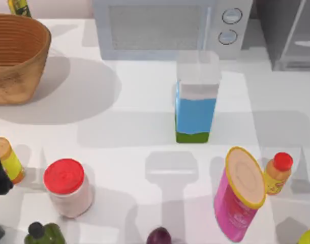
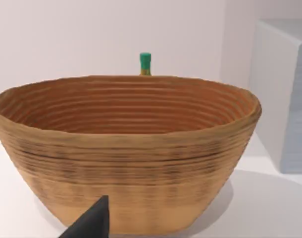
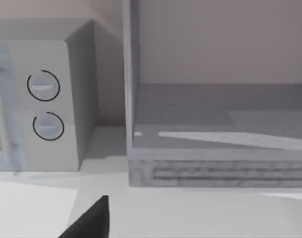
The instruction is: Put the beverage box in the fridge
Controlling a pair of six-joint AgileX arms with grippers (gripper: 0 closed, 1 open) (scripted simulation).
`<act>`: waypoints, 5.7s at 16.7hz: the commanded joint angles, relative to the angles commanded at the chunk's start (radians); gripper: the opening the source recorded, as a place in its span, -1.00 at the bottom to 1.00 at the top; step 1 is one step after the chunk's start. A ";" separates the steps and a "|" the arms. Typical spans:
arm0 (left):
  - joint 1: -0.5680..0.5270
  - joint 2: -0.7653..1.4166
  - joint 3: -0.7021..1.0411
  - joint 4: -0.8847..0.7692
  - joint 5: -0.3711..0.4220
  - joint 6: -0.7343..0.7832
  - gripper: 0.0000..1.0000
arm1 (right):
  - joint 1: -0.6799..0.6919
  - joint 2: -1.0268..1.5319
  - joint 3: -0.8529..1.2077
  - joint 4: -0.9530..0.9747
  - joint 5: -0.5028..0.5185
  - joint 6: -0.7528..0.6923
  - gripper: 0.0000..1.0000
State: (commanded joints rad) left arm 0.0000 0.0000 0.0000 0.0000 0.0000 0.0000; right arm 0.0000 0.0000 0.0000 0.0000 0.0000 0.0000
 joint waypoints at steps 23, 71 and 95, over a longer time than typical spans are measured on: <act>0.000 0.000 0.000 0.000 0.000 0.000 1.00 | 0.702 1.301 0.761 0.352 0.632 0.393 1.00; 0.000 0.000 0.000 0.000 0.000 0.000 1.00 | 0.755 2.075 0.993 0.538 0.706 0.380 -0.96; 0.000 0.000 0.000 0.000 0.000 0.000 1.00 | 0.746 1.785 1.244 -0.023 0.686 0.377 -1.00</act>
State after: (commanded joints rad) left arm 0.0000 0.0000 0.0000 0.0000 0.0000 0.0000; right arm 0.7463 1.7848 1.2444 -0.0235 0.6863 0.3772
